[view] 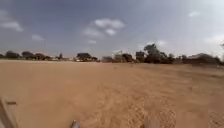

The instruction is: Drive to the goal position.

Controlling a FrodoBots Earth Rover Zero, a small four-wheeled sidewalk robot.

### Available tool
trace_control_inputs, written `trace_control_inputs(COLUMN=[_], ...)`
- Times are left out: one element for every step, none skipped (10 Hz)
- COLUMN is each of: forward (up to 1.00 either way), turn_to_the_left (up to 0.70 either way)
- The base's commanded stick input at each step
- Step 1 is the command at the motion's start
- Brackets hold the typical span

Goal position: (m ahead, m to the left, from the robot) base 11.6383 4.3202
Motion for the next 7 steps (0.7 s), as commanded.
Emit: trace_control_inputs(forward=[1.0,1.0,1.0,1.0,1.0,1.0,1.0], turn_to_the_left=[0.0,0.0,0.0,0.0,0.0,0.0,0.0])
